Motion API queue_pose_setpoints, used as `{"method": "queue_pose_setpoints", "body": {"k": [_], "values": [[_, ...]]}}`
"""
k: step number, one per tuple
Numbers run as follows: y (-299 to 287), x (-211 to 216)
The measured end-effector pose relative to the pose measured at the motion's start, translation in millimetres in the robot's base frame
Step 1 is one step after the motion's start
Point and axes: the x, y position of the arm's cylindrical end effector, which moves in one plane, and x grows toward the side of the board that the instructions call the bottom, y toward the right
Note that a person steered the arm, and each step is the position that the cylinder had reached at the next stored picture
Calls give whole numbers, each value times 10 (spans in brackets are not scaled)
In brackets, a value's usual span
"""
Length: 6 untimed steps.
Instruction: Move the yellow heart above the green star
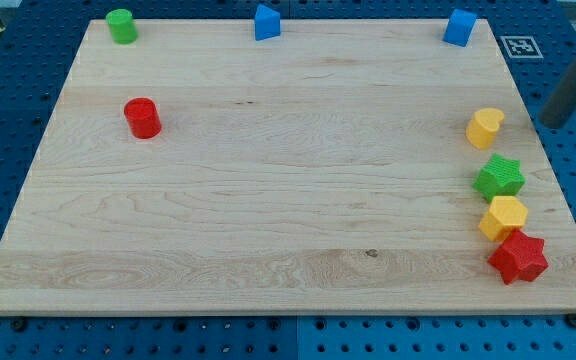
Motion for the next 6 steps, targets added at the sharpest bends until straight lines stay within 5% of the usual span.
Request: {"method": "queue_pose_setpoints", "body": {"k": [6], "values": [[-670,-1]]}}
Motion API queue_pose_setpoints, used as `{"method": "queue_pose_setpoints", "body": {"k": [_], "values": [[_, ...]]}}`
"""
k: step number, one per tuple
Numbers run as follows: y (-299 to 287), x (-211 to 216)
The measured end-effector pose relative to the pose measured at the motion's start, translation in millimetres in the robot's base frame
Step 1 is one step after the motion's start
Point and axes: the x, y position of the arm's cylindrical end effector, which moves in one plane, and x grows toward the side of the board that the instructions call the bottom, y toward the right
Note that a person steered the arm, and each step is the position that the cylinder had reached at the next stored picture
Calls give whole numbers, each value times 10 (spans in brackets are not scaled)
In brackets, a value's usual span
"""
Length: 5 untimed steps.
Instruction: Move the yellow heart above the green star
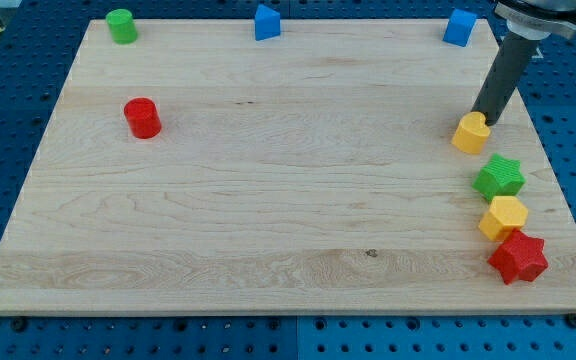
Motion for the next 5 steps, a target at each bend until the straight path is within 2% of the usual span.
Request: {"method": "queue_pose_setpoints", "body": {"k": [3,5], "values": [[-258,-106],[-244,-1]]}}
